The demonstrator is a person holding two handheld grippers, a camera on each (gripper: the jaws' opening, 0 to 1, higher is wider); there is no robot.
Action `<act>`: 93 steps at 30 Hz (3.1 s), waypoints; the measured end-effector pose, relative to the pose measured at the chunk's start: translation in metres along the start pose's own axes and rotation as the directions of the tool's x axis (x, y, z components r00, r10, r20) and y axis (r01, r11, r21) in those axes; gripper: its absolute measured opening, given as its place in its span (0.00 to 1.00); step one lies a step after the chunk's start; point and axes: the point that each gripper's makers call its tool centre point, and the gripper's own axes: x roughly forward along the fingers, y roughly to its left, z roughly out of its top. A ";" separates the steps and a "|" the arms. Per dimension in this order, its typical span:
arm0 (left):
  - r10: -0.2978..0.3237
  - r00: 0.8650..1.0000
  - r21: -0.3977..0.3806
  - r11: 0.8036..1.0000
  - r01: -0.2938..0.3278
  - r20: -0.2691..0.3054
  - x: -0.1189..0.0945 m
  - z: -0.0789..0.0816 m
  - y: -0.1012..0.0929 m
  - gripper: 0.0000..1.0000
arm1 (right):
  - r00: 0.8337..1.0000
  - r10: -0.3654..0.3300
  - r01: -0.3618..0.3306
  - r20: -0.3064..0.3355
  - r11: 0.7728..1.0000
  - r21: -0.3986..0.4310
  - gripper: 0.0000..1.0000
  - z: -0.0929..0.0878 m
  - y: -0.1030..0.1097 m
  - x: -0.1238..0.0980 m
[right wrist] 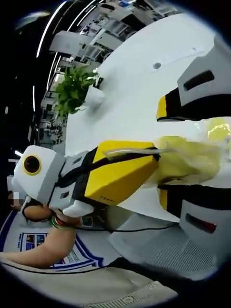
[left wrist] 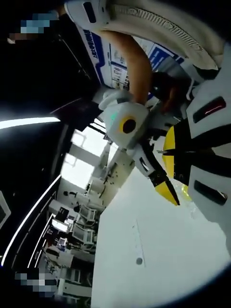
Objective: Compare the silicone blocks by pressing each to a similar depth, holding the contact briefly, and releasing to observe deformation and rebound differences across the visible hardness samples.
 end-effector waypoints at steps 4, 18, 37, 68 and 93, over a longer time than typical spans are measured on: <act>0.005 1.000 -0.001 1.000 -0.005 -0.001 0.001 -0.001 0.001 0.00 | 1.000 -0.008 0.008 0.019 1.000 0.013 0.50 0.003 0.000 -0.002; 0.059 0.998 -0.066 0.996 -0.056 0.034 -0.004 -0.003 0.016 0.00 | 0.993 -0.061 0.048 0.101 0.990 0.131 0.55 0.007 0.003 -0.018; 0.160 0.984 -0.156 0.977 -0.146 0.079 -0.013 -0.009 0.042 0.00 | 0.938 -0.297 0.244 0.176 0.931 0.271 0.55 -0.007 0.003 -0.061; 0.291 0.955 -0.283 0.922 -0.263 0.063 -0.012 -0.047 0.101 0.00 | 0.872 -0.478 0.375 0.105 0.790 0.484 0.56 -0.068 0.020 -0.112; 0.369 0.924 -0.450 0.845 -0.288 0.102 -0.022 -0.072 0.145 0.00 | 0.862 -0.505 0.405 0.047 0.742 0.535 0.56 -0.089 0.028 -0.124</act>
